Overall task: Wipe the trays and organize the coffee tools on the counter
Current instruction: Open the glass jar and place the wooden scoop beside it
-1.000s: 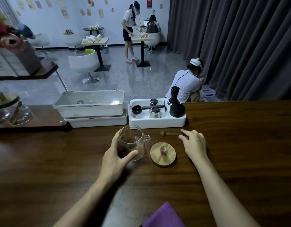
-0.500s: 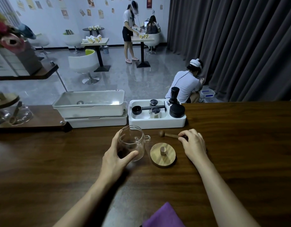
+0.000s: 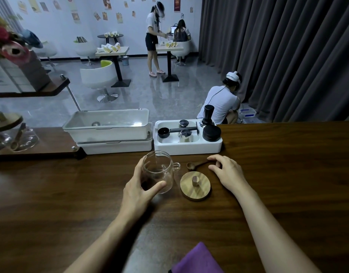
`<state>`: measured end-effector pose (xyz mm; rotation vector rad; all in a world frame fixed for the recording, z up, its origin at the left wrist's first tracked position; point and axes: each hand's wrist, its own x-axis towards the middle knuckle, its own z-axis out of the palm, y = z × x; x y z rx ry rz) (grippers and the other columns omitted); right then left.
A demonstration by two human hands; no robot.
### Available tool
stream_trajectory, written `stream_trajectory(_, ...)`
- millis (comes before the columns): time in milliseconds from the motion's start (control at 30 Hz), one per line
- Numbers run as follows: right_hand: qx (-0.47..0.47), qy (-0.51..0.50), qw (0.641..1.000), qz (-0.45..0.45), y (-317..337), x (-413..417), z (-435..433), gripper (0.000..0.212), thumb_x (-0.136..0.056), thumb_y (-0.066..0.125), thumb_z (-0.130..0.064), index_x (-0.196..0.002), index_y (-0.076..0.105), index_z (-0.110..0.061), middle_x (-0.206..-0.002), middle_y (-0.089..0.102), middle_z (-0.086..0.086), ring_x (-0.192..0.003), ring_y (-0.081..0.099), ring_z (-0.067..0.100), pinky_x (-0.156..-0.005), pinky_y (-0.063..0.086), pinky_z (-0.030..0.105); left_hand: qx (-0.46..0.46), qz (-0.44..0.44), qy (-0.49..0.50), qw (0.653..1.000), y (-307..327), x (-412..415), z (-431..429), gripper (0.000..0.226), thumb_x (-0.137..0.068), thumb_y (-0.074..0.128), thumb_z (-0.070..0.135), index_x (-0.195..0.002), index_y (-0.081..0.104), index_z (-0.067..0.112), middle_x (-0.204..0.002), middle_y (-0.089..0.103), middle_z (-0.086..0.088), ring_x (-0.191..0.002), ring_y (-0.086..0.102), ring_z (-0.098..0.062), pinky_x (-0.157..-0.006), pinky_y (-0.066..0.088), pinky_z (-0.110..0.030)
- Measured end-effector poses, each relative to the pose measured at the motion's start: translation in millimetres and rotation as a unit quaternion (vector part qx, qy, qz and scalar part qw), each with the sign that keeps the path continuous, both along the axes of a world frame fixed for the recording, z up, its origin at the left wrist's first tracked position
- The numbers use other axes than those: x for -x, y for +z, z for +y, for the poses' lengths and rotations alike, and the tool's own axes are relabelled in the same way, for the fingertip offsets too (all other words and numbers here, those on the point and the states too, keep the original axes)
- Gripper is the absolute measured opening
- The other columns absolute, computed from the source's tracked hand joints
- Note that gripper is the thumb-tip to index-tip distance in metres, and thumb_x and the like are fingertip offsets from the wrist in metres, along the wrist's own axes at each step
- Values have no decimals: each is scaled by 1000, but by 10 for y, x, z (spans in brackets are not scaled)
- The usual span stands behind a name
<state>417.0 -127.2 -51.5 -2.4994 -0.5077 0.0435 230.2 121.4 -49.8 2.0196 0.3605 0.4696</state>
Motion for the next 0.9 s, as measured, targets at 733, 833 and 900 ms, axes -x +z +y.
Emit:
stream_trajectory(733,-38,44,994,94,206,-15,19,13,-90,73,-28,-99,68,-36,-97,59,-12,-80,54,7,-72,42,26,-1,3,0,1000,22,12,-10,93,-75,87,40,-149,32,56,-128,65,25,-122,58,6,-110,44,-30)
stream_trajectory(833,-175,46,973,146,247,61,63,13,-90,73,-17,-101,71,-24,-84,68,1,-72,58,7,-70,48,23,0,2,2,1000,14,16,-9,93,-75,88,40,-149,32,56,-128,65,26,-122,57,8,-108,43,-26)
stream_trajectory(900,-272,39,945,177,283,126,102,14,-91,71,-10,-104,70,-16,-87,73,10,-72,61,11,-65,49,22,-6,3,6,1000,17,16,-8,94,-75,87,42,-149,32,56,-129,64,27,-122,57,9,-107,42,-23)
